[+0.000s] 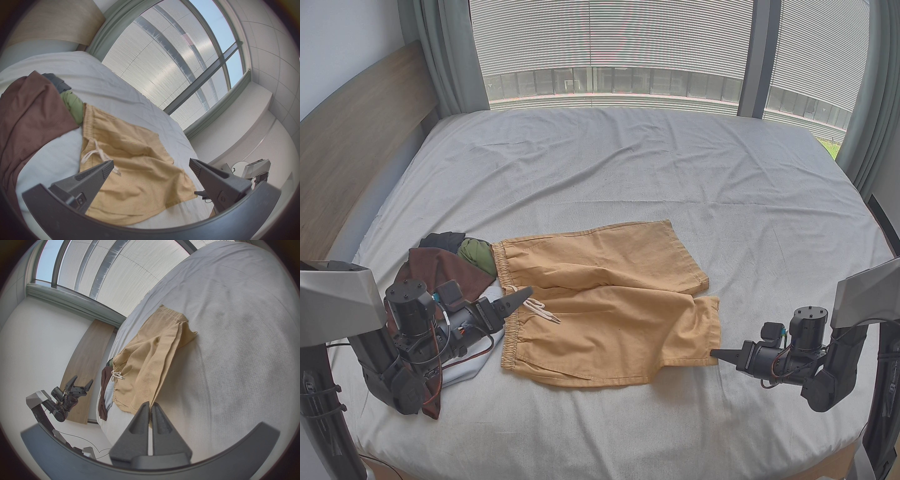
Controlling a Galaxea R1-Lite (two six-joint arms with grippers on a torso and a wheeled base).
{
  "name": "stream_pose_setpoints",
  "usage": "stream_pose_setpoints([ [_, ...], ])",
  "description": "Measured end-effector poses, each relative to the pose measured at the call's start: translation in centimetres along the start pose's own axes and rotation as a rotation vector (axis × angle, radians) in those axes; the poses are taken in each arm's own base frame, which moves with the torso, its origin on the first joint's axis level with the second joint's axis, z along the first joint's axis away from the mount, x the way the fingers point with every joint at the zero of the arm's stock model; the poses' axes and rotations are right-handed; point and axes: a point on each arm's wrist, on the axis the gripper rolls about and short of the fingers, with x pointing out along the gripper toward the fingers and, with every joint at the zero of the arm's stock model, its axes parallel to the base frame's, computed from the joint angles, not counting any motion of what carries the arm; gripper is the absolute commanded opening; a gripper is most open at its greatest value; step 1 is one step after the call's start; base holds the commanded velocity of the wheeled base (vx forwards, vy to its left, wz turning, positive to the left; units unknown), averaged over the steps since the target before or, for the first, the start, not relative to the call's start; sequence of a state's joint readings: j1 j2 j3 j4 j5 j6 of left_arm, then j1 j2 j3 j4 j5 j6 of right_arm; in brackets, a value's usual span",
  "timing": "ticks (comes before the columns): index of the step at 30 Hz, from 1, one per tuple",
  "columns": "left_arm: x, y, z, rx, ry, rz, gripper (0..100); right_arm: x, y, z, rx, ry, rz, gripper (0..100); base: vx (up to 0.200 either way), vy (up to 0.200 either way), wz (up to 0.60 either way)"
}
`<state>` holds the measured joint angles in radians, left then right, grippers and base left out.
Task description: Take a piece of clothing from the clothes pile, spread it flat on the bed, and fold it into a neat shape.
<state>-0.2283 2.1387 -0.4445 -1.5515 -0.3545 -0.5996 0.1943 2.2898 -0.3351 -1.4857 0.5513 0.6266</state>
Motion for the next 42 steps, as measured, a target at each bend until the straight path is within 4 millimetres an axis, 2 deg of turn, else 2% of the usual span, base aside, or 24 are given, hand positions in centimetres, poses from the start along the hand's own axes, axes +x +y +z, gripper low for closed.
stream_pose_setpoints([
  [7,-2.3,1.9,-1.6,-0.053,0.076,0.1,100,-0.6,-0.6,0.5,-0.001,-0.034,-0.015,0,0.0,0.0,0.0],
  [17,-2.9,4.8,-4.2,-0.033,0.18,0.202,100,-0.4,-0.8,1.1,-0.011,-0.062,-0.009,0,0.0,0.0,0.0],
  [27,-2.2,6.5,-6.1,-0.057,0.239,0.234,100,-0.5,-1.4,1.4,-0.003,-0.075,-0.02,0,0.0,0.0,0.0],
  [42,0.3,8.8,-8.0,-0.057,0.254,0.243,100,-0.6,-2.0,1.3,0.004,-0.083,-0.031,0,0.0,0.0,0.0],
])
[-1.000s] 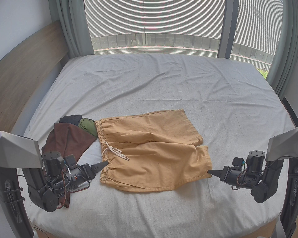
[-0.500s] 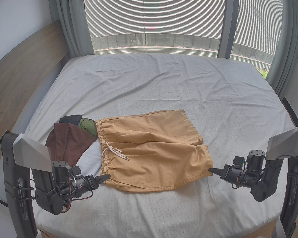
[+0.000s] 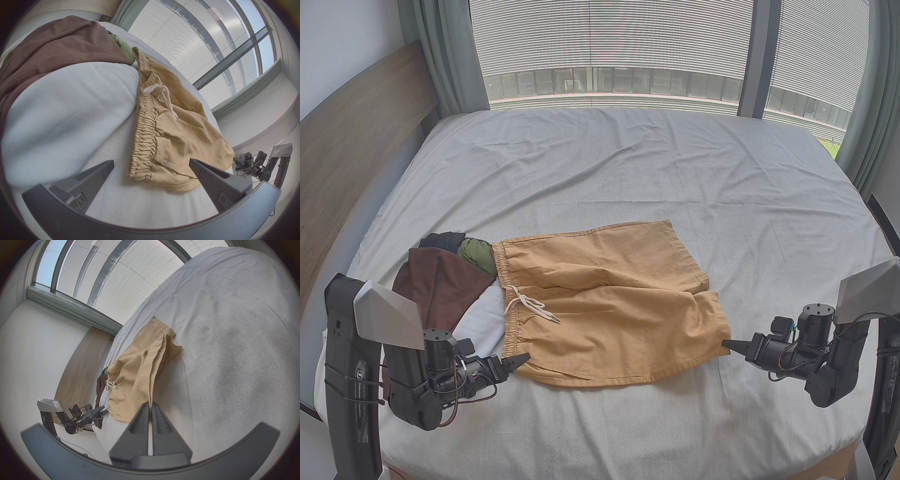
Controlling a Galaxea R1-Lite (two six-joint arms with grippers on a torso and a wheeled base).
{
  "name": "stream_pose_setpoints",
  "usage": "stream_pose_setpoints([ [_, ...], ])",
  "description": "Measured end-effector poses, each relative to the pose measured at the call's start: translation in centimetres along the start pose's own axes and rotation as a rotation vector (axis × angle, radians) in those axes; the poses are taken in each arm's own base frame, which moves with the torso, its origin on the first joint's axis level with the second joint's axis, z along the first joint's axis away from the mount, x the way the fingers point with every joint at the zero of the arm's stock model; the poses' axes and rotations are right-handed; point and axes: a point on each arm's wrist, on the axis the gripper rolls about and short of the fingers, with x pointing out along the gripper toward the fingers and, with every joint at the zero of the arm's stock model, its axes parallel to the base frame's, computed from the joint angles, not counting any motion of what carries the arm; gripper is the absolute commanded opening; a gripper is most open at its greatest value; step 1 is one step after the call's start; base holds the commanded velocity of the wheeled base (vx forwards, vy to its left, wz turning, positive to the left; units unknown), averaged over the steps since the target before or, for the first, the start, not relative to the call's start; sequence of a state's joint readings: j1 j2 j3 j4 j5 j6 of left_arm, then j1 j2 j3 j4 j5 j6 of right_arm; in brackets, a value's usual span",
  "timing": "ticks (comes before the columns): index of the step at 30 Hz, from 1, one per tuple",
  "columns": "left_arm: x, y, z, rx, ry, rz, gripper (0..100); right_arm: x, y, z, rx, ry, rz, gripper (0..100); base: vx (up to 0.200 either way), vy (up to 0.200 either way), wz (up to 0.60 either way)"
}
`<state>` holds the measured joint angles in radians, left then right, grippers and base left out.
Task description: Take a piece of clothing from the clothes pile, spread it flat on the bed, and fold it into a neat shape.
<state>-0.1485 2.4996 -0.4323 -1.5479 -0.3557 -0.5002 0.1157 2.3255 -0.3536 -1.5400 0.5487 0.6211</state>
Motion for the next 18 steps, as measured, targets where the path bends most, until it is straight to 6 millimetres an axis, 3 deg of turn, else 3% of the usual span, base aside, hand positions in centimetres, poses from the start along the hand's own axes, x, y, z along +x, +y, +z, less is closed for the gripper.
stream_pose_setpoints([
  [3,0.5,0.2,0.0,0.001,-0.01,0.005,100,0.0,-0.1,0.0,0.002,-0.001,-0.002,0,0.0,0.0,0.0],
  [4,0.6,0.3,0.0,0.001,-0.01,0.006,0,0.0,-0.1,0.0,0.002,-0.001,-0.002,0,0.0,0.0,0.0],
  [18,1.0,0.6,-0.1,0.001,-0.012,0.01,0,-0.3,-0.5,-0.1,0.014,0.004,-0.02,0,0.0,0.0,0.0],
])
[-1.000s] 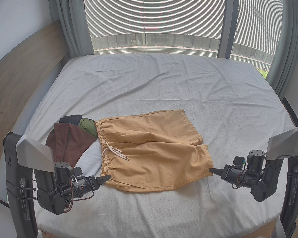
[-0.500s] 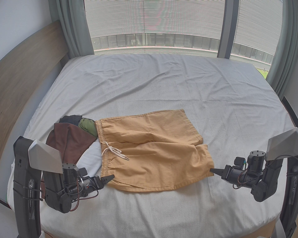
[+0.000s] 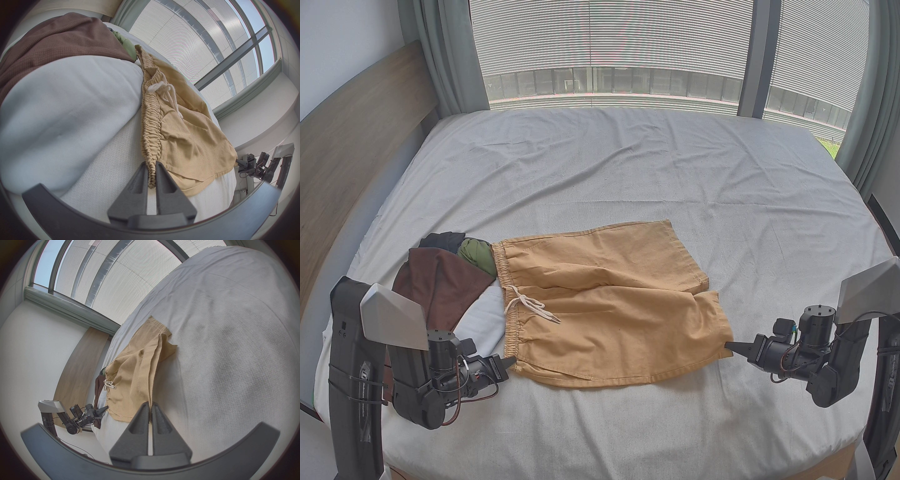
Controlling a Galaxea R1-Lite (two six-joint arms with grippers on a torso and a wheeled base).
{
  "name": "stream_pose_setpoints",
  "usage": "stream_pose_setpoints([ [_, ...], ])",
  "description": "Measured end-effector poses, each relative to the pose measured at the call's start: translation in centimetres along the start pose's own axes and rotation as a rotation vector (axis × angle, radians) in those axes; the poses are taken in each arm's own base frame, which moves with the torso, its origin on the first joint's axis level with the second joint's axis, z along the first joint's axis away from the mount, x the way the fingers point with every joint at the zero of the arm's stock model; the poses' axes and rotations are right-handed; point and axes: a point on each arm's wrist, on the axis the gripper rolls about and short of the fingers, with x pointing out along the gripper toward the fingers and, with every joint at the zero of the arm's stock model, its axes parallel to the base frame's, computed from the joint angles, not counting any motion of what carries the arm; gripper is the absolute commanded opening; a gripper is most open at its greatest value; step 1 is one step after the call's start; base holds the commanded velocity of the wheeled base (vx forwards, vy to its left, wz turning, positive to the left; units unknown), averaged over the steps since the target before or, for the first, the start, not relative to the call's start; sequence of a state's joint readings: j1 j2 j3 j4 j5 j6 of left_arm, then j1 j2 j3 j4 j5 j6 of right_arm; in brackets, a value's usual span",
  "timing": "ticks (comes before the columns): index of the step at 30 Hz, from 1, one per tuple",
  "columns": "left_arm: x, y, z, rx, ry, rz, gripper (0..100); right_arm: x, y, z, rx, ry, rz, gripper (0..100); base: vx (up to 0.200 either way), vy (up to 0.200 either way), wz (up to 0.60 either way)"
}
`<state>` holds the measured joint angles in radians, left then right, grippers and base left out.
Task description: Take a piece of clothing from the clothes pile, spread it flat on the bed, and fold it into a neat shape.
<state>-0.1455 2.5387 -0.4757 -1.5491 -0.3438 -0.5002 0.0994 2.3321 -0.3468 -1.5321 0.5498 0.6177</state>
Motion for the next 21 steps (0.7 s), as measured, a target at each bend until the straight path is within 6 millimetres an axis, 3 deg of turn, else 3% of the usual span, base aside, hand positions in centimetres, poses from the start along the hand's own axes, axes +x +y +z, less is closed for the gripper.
stream_pose_setpoints([
  [14,-4.5,-0.9,0.8,-0.017,0.042,-0.049,0,-1.1,-1.6,-1.7,-0.059,0.134,-0.106,0,0.0,0.0,0.0],
  [21,-5.5,-0.9,0.6,-0.001,0.058,-0.04,0,-1.3,-1.7,-2.5,-0.051,0.166,-0.117,0,0.0,0.0,0.0],
])
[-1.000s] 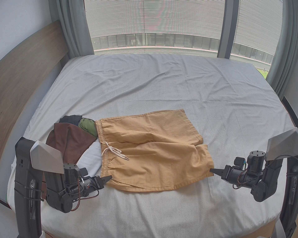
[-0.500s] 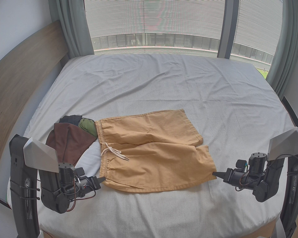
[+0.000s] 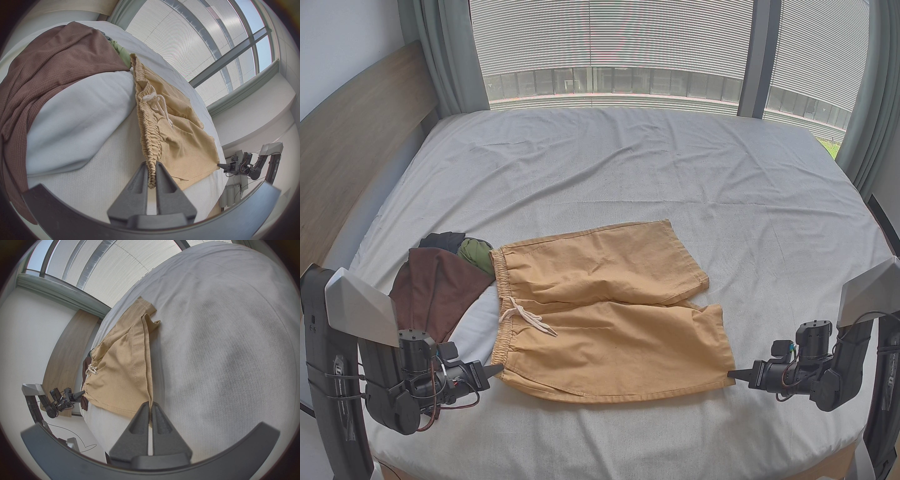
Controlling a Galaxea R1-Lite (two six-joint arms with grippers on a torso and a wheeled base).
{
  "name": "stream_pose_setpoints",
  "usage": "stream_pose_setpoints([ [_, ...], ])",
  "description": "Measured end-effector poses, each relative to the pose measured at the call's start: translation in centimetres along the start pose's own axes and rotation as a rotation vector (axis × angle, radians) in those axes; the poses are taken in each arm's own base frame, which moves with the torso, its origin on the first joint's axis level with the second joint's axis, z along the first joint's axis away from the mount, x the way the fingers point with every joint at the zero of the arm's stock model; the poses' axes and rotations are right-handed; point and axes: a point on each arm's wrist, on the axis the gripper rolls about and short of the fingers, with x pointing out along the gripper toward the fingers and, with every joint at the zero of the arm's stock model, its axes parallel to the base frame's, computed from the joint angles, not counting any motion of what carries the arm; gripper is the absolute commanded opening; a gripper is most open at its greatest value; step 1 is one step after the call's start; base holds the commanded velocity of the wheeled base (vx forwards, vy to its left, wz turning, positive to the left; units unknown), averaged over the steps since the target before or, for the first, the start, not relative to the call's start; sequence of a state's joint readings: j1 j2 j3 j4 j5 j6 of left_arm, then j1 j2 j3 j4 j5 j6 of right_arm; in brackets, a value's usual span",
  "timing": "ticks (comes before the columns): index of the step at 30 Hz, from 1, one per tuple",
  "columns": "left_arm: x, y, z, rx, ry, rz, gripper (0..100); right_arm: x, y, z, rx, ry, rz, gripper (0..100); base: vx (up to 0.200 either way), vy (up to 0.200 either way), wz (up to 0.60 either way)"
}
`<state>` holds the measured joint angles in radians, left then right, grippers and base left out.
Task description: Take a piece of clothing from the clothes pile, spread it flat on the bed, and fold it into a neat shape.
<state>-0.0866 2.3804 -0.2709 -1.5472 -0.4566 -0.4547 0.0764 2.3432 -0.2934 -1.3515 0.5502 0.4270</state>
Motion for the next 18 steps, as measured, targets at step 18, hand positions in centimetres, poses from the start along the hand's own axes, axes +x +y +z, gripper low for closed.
stream_pose_setpoints([
  [18,-0.5,-0.1,-0.9,0.021,0.044,0.0,0,-1.1,0.1,-2.2,-0.023,0.081,-0.026,0,0.0,0.0,0.0],
])
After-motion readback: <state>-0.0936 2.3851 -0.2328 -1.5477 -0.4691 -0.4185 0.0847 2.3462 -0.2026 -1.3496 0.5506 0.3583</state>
